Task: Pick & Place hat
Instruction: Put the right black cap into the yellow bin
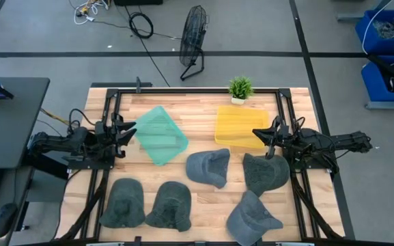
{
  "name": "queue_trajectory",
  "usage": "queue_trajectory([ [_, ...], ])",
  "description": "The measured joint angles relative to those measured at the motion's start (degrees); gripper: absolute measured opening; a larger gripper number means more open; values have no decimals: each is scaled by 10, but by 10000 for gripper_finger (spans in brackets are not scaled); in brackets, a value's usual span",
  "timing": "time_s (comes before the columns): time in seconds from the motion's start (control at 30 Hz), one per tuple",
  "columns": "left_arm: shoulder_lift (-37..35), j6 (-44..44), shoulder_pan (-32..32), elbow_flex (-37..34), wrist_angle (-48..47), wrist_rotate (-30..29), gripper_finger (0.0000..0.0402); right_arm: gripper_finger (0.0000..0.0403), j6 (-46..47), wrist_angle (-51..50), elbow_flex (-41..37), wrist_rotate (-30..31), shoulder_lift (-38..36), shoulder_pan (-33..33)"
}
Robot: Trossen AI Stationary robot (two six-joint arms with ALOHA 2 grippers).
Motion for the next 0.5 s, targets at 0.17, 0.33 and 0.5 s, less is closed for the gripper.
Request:
queue_trajectory([
  [0.17,0,0,0,0,5,0,131,25,-52,21,0,56,0,-1],
  [0.33,0,11,0,0,5,0,131,28,-53,100,0,13,0,-1],
  [0.5,0,20,0,0,13,0,131,60,-82,145,0,-77,0,0],
])
